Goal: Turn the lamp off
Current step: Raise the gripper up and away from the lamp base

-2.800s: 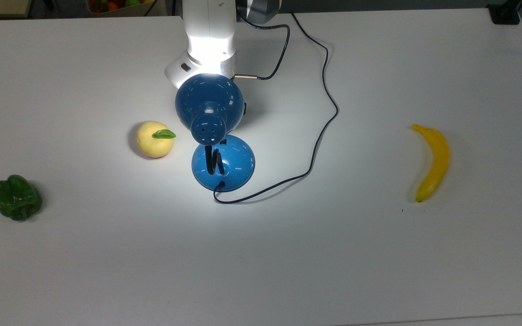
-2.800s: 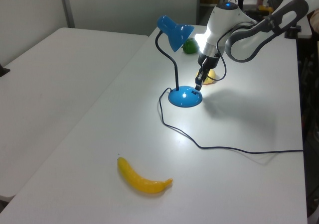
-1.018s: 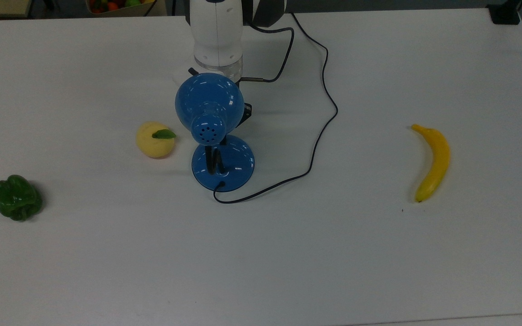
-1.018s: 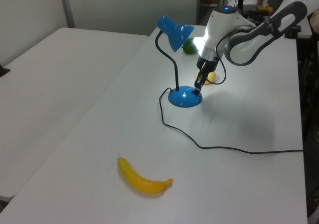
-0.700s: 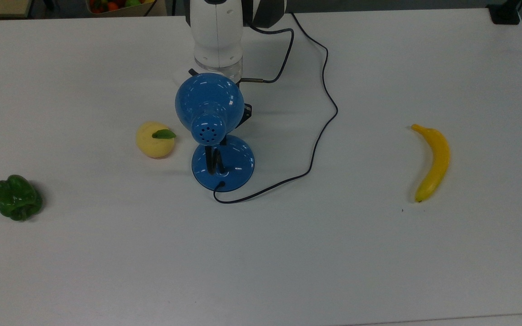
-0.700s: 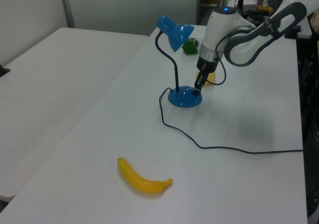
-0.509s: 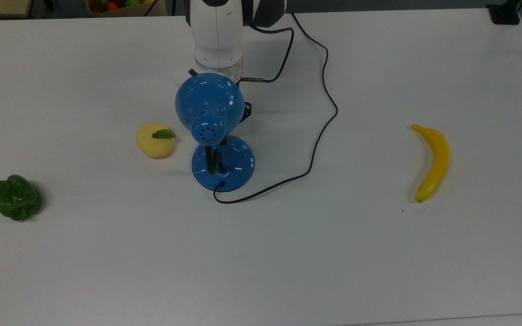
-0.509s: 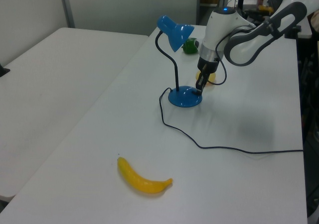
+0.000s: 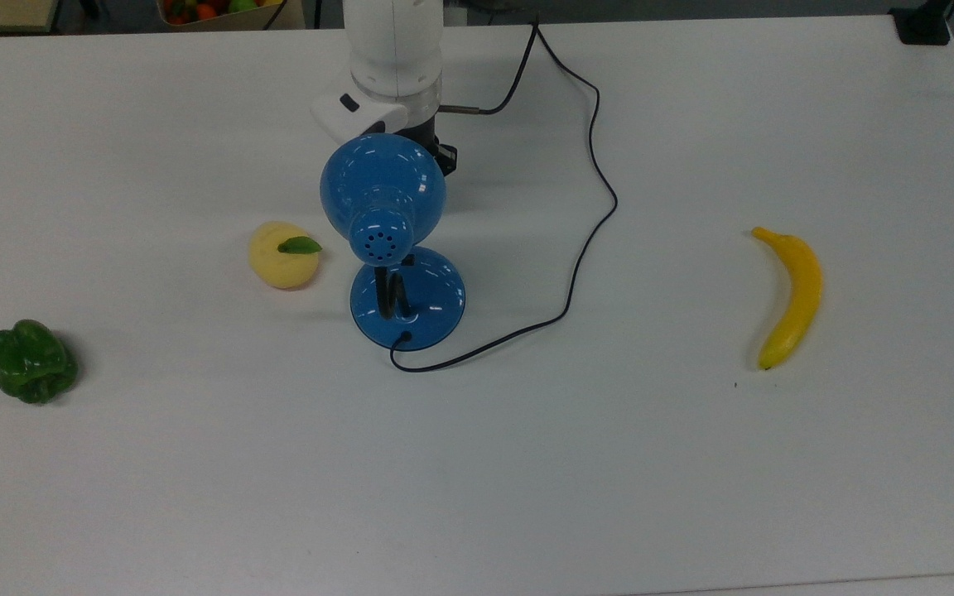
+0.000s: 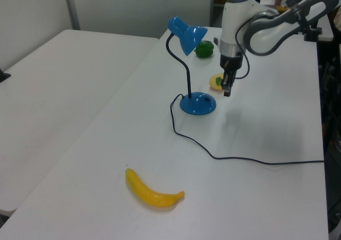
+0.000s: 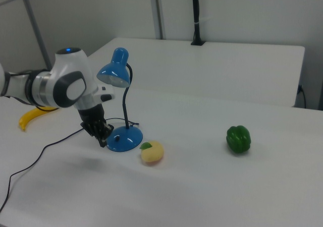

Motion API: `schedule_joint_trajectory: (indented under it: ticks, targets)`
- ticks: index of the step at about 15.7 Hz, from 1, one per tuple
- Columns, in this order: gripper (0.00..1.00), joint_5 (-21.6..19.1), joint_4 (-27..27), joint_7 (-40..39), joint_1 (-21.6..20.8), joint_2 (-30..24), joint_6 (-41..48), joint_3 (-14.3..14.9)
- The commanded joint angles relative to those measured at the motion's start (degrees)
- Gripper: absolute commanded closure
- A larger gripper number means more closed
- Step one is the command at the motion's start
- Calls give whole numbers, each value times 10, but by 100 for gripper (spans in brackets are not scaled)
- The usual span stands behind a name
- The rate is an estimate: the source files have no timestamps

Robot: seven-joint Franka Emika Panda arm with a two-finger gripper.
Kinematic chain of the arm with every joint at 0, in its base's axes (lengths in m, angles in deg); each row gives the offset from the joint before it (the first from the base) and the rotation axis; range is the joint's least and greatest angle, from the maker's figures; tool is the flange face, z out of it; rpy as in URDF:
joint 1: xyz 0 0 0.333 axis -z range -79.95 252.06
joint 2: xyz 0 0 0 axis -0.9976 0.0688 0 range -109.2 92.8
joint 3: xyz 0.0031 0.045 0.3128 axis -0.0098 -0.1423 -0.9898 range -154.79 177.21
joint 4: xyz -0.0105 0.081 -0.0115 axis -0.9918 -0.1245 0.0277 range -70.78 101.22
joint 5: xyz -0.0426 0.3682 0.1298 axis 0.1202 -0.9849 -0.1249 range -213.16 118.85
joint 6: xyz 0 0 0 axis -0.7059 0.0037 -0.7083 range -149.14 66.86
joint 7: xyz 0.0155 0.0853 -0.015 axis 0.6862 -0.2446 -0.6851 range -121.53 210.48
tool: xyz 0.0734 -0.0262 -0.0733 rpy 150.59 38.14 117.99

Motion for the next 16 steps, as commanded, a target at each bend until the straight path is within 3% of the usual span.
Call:
schedule_joint_trajectory:
  ticks: [1, 7, 13, 14, 15, 16]
  targets:
    - [100, 10, -45, 17, -9, -43, 123, 3]
    - [100, 10, -196, -3, -3, -44, 290, 4]
    - [100, 5, -276, -68, -1, -46, 377, 12]
    - [97, 2, -286, -77, 0, -46, 387, 13]
    - [88, -1, -293, -80, 1, -45, 394, 13]
    - [70, -1, -296, -81, 0, -46, 403, 13]
